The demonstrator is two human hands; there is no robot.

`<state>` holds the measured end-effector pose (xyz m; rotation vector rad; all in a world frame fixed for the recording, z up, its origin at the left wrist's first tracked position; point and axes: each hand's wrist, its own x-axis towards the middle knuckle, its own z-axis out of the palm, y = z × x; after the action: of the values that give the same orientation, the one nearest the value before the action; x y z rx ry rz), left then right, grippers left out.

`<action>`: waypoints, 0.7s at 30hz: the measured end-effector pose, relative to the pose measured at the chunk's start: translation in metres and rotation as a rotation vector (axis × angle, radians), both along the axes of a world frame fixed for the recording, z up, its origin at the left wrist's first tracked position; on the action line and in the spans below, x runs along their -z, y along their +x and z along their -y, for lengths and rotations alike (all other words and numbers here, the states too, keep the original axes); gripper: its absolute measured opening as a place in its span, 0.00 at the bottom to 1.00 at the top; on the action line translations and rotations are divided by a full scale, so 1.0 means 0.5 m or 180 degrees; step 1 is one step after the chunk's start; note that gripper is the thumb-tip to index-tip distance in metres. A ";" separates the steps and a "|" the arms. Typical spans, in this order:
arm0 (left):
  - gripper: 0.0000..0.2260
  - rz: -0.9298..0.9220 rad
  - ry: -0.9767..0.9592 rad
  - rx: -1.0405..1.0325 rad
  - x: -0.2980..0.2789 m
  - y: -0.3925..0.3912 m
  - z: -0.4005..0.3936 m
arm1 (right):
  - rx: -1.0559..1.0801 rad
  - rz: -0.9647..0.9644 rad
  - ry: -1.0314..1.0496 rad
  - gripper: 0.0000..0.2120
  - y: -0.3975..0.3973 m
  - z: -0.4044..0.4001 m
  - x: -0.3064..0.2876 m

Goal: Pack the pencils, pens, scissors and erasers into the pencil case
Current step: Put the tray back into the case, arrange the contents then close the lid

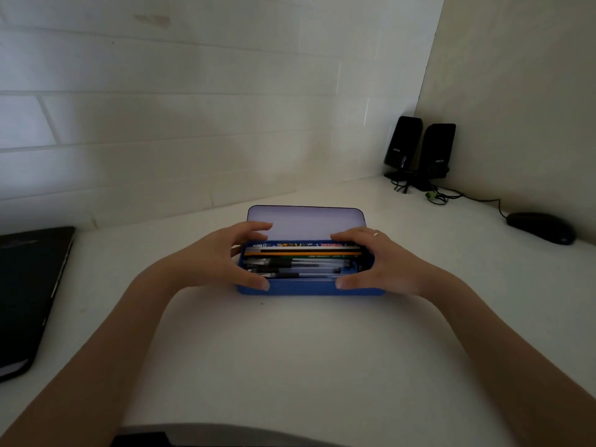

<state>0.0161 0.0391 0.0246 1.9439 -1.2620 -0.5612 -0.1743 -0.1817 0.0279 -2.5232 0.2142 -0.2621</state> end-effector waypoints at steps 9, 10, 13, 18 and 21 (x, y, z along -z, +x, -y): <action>0.43 0.0018 -0.0128 -0.0040 0.010 -0.001 0.003 | -0.0055 -0.0119 -0.0107 0.39 -0.001 -0.001 0.011; 0.44 0.0023 -0.0115 -0.0048 0.010 0.000 0.003 | -0.0096 -0.0202 -0.0158 0.41 -0.001 0.000 0.012; 0.44 0.0014 -0.0077 -0.0041 0.009 0.000 0.004 | -0.0125 -0.0445 -0.0310 0.45 -0.001 0.001 0.008; 0.43 -0.0069 -0.0064 0.0003 0.008 0.002 0.004 | 0.0039 -0.0654 -0.0923 0.37 0.004 -0.006 0.016; 0.43 -0.0089 -0.0057 0.0014 0.007 0.005 0.004 | 0.0074 -0.0521 -0.1153 0.30 0.004 -0.014 0.019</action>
<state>0.0188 0.0370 0.0209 1.9125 -1.2499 -0.5755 -0.1724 -0.1747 0.0182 -2.9064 0.2821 -0.1098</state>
